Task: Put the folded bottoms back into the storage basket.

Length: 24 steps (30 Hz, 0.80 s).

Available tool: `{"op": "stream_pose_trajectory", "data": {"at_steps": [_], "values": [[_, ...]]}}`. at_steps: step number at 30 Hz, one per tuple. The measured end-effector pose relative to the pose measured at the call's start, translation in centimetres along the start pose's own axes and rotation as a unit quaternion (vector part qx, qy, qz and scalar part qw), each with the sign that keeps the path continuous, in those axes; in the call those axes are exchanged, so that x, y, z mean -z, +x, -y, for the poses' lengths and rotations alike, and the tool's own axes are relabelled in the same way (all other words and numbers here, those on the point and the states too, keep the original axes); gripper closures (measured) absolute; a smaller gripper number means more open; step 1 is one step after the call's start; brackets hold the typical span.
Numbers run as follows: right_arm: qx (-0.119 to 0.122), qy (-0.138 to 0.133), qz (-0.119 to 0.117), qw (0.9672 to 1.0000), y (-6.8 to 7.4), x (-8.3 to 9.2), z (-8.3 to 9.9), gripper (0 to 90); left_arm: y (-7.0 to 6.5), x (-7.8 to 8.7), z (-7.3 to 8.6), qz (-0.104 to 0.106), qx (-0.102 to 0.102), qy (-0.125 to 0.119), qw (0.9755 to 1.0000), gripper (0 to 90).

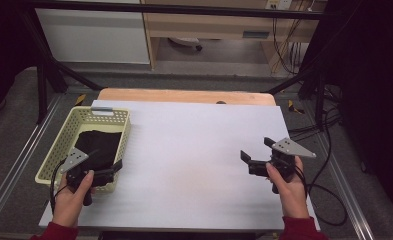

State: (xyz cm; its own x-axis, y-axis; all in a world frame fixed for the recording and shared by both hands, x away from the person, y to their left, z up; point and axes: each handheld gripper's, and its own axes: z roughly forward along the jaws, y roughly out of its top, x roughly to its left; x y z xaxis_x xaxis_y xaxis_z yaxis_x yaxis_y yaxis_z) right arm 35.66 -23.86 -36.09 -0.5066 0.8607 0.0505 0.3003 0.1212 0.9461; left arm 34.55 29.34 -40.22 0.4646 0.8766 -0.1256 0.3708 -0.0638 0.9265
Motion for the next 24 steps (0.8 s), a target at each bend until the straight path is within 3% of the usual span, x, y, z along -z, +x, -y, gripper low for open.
{"op": "stream_pose_trajectory", "data": {"at_steps": [9, 13, 18, 24], "values": [[-0.011, 0.018, 0.015, 0.9997, -0.3, 0.5, 2.8, 3.3, 0.0, 0.1, 0.0, 0.000, 0.001, -0.002, 1.0000, 5.4], [-0.026, 0.028, 0.005, 0.9993, -0.5, 0.7, 4.4, 3.5, 0.0, 0.1, -0.1, 0.001, -0.001, -0.002, 1.0000, 5.4], [-0.023, 0.045, -0.003, 0.9987, -0.5, 0.4, 5.8, 3.7, -0.1, 0.1, -0.1, 0.003, -0.003, -0.001, 1.0000, 5.4], [-0.017, 0.049, -0.023, 0.9984, 0.1, -0.5, 6.2, 3.7, -0.8, 0.5, -0.8, 0.000, -0.014, -0.011, 0.9998, 5.4]]}}
